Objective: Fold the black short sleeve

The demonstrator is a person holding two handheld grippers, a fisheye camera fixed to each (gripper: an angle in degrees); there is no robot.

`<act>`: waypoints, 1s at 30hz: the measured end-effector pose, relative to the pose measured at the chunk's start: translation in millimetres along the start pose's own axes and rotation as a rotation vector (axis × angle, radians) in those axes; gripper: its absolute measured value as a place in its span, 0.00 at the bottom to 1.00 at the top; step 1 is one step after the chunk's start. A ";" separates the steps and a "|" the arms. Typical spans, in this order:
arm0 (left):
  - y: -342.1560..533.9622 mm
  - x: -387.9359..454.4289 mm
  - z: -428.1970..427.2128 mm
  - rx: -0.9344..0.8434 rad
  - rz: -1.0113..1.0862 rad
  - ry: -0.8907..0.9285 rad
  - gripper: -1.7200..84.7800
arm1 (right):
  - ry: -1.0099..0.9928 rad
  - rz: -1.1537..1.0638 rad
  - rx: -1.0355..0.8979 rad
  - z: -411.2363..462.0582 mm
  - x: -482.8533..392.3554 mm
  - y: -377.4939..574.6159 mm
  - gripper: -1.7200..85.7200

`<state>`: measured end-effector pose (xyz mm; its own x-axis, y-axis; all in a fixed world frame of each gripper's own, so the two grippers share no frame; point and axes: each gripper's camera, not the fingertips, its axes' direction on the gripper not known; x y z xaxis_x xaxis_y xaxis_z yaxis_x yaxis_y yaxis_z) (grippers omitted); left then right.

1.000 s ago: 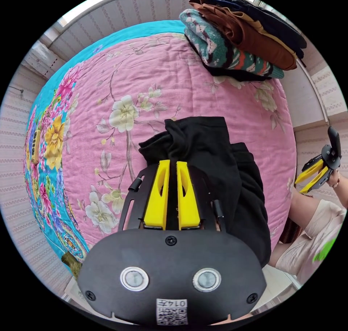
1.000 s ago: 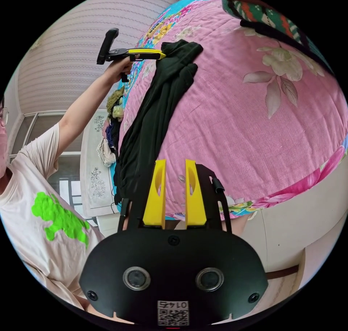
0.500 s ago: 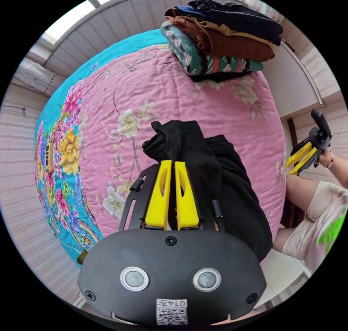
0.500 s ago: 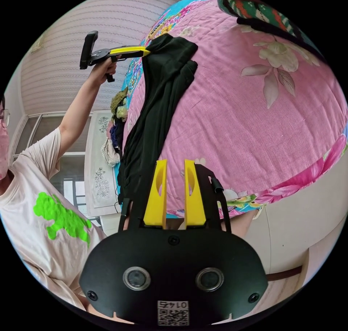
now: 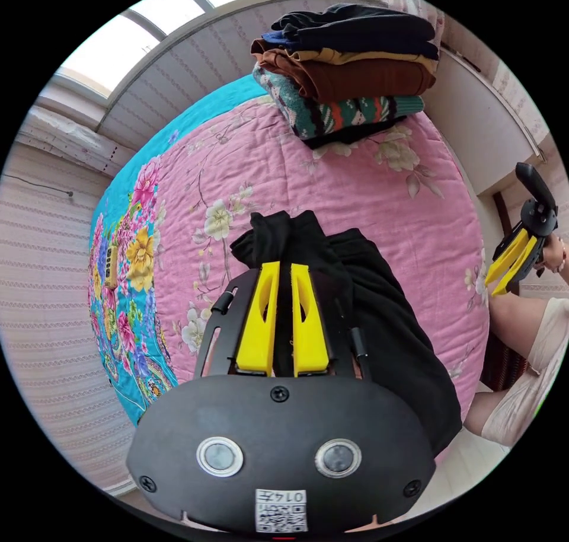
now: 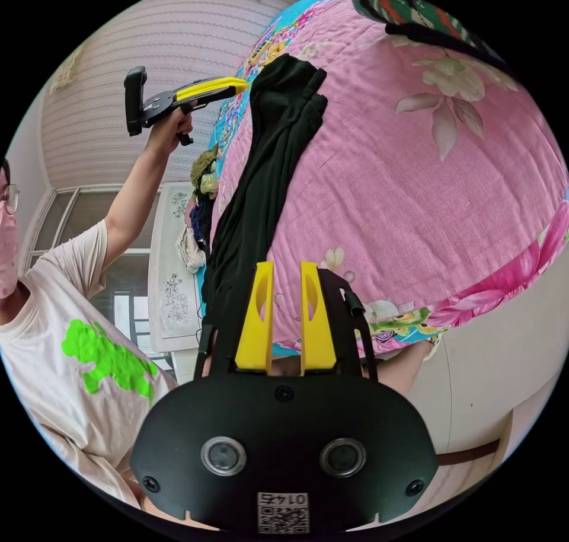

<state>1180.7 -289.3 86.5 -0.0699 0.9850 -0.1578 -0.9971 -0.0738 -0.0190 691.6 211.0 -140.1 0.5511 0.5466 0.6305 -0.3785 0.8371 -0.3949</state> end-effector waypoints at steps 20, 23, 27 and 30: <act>2.0 -43.4 25.5 -0.040 -0.125 0.026 0.12 | -0.026 -0.005 -0.030 7.9 -7.6 -8.6 0.10; 5.2 -46.6 28.7 -0.053 -0.113 0.078 0.04 | -0.033 -0.007 -0.040 11.1 -11.8 -10.4 0.09; 14.3 -49.6 11.2 -0.017 -0.106 0.038 0.01 | -0.044 -0.004 -0.040 13.6 -16.9 -12.8 0.09; 30.9 -62.2 -18.1 0.031 -0.107 -0.001 0.01 | -0.042 -0.007 -0.027 12.7 -22.6 -15.5 0.09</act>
<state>1154.8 -355.7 77.9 0.0365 0.9872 -0.1555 -0.9993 0.0361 -0.0055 675.5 185.4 -139.7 0.5218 0.5397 0.6606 -0.3542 0.8416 -0.4078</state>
